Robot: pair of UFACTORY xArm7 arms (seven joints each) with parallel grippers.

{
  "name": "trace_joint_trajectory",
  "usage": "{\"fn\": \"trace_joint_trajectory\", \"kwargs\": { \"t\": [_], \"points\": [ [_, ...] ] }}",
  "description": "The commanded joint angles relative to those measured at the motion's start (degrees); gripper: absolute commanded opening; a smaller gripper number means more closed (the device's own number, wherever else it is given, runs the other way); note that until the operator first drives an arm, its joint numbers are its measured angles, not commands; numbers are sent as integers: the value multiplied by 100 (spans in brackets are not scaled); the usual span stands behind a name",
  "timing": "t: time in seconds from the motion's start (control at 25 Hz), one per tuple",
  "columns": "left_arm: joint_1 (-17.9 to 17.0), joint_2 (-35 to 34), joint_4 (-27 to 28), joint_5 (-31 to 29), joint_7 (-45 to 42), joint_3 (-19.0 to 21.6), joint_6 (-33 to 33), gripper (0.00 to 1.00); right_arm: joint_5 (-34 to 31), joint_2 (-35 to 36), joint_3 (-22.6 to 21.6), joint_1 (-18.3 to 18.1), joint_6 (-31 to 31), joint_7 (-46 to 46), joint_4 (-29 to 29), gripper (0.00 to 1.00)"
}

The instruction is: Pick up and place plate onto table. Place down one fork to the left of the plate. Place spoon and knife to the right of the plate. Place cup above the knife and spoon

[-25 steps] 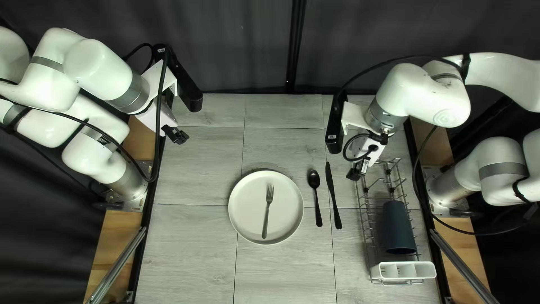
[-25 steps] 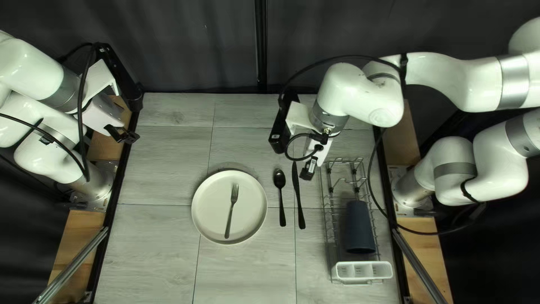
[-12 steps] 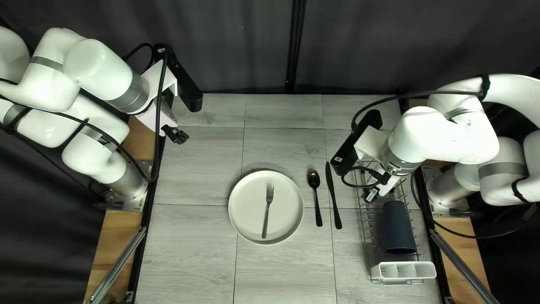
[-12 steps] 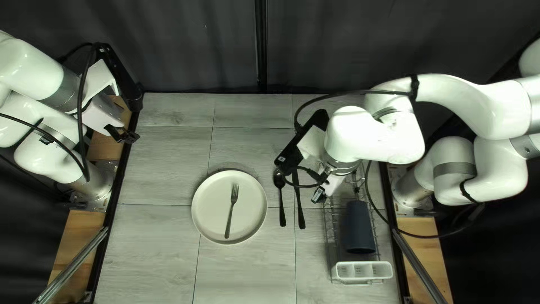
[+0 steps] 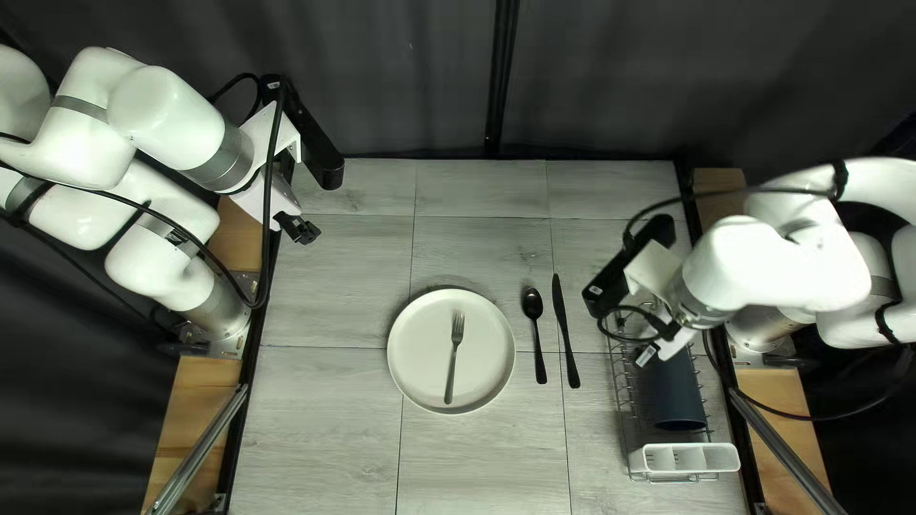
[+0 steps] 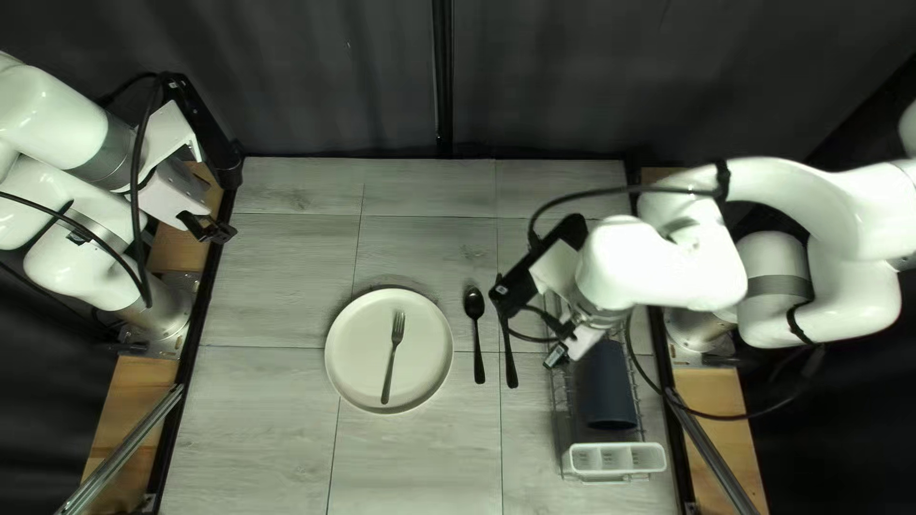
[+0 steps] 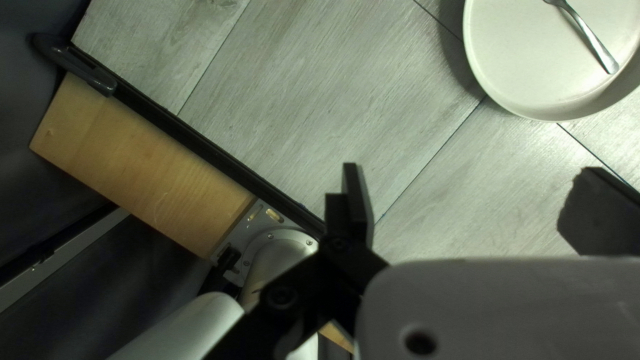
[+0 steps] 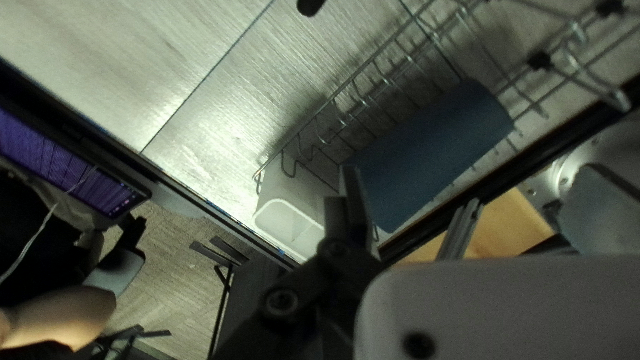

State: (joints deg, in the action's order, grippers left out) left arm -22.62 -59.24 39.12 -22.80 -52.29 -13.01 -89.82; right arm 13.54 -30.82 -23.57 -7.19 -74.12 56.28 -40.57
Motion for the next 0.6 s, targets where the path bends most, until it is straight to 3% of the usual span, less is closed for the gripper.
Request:
{"fn": "trace_joint_trajectory", "kwargs": {
  "t": [0.04,0.6],
  "points": [
    [0,0,0,0,0,0,0,100,71,74,-257,22,120,430,209,100],
    [0,0,0,0,0,0,0,100,459,21,-742,170,807,1273,1040,100]
  ]
}}
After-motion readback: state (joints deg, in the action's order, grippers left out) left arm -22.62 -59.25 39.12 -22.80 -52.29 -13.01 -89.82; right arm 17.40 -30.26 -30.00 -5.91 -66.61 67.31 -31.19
